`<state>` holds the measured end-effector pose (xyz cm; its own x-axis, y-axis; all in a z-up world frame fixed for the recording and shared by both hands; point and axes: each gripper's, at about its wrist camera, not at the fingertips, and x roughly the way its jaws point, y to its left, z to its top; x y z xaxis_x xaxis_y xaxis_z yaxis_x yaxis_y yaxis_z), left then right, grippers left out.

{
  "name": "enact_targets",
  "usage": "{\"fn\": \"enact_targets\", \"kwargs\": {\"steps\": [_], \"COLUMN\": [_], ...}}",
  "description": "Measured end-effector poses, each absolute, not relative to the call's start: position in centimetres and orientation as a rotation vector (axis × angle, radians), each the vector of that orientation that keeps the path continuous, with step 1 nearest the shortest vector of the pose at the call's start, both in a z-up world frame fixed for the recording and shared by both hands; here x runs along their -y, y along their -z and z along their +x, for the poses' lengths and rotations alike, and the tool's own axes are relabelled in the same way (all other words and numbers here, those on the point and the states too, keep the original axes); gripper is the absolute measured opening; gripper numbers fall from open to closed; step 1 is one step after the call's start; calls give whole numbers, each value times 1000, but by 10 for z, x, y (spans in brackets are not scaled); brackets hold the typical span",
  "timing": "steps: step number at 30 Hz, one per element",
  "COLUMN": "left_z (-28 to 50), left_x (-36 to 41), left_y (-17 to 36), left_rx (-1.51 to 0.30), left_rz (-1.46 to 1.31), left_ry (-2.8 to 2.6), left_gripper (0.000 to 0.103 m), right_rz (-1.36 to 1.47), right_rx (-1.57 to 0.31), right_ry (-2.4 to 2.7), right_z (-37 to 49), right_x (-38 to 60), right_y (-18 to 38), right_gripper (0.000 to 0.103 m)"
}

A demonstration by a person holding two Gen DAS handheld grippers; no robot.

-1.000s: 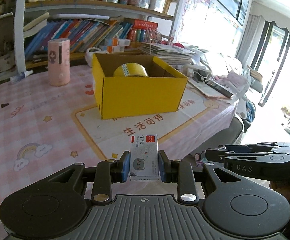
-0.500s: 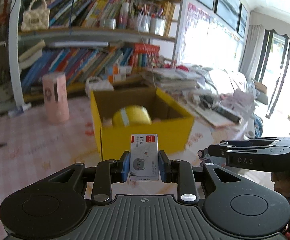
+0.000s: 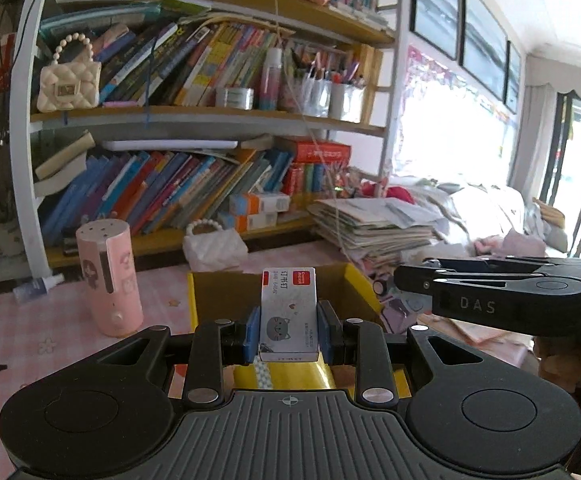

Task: Organize objects
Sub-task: 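Lower both grippers into the yellow box and open them to release the items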

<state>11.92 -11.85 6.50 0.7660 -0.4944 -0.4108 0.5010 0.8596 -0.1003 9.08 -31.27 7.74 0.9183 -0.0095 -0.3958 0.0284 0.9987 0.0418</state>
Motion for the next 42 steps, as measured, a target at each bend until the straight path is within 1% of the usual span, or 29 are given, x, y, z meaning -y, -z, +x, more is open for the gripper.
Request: {"fn": "enact_targets", "kwargs": {"steps": [3,15,23,28,42], "left_z": [133,176,192,199,219], "left_x": [126,150,163,167,172], "left_y": [-57,-22,-13,-5,6], "left_rx": [-469,-586,-606,-627,-678], "left_rz": [20,56,86,93,64], "left_ry": [518,457,447,441,444], "left_gripper": [27,28,28,28,29], "right_rz": [31,-45,-92,-114,-102], "right_rx": [-418,-561,-635,-680,-740], "right_ry": [-4,-82,-133,-168,-215], "right_z": [110,169,193,202,212], "right_x": [316,318,317,314,322], "right_y": [-71,-18,6,16,20], "right_gripper": [40,40,40,40,41]}}
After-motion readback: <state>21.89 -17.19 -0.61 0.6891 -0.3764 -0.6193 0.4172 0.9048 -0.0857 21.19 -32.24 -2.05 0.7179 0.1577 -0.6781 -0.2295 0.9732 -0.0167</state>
